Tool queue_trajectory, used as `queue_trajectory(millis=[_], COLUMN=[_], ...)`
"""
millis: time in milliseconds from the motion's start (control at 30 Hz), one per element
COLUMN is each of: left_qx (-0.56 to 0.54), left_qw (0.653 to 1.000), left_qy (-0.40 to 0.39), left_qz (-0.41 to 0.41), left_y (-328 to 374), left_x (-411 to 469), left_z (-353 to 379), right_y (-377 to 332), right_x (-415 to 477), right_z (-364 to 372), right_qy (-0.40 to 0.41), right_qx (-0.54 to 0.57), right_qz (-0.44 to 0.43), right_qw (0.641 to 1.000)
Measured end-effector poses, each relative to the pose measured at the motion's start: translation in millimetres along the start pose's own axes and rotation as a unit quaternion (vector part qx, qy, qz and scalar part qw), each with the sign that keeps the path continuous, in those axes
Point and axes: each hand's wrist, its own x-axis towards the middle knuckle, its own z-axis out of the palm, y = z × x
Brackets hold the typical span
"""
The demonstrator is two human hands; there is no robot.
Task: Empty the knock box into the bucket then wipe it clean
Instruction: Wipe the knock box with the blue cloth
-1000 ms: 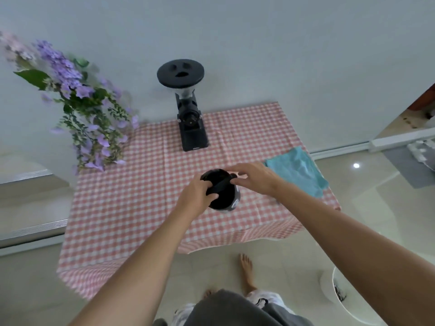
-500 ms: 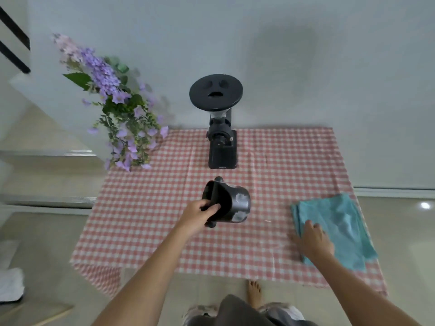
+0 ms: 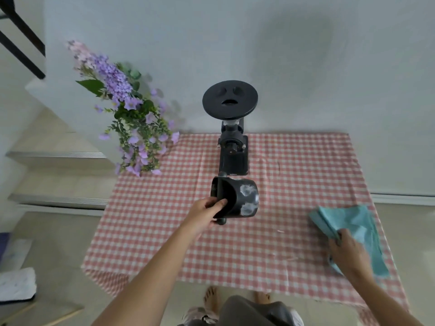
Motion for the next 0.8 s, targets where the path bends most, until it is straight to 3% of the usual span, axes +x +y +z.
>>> queue_trajectory(millis=[100,233,333,467,567,800], left_qx=[-0.013,-0.016,-0.006,-0.011,-0.018,-0.064], left_qw=[1.000,1.000,0.999,0.998,0.997,0.997], left_qy=[0.010,0.006,-0.001,-0.015,-0.029,-0.024], left_qz=[-0.001,0.018,0.036,0.067,0.066,0.041], left_y=[5,14,24,33,36,37], left_x=[3,4,-2,-17,-28,-45], left_z=[-3,-5,-3,-5,-13,-34], right_y=[-32,-99,-158,-220,-230,-230], right_x=[-25,-72,-97,-109,-103,-117], right_z=[-32,-53,-52,-38,-22,-31], right_qy=[0.054,0.131,0.143,0.155,0.121,-0.020], right_qx=[0.145,0.249,0.261,0.161,0.143,0.237], right_qz=[-0.032,-0.108,-0.189,-0.330,-0.387,-0.374], right_qw=[0.988,0.954,0.936,0.917,0.903,0.896])
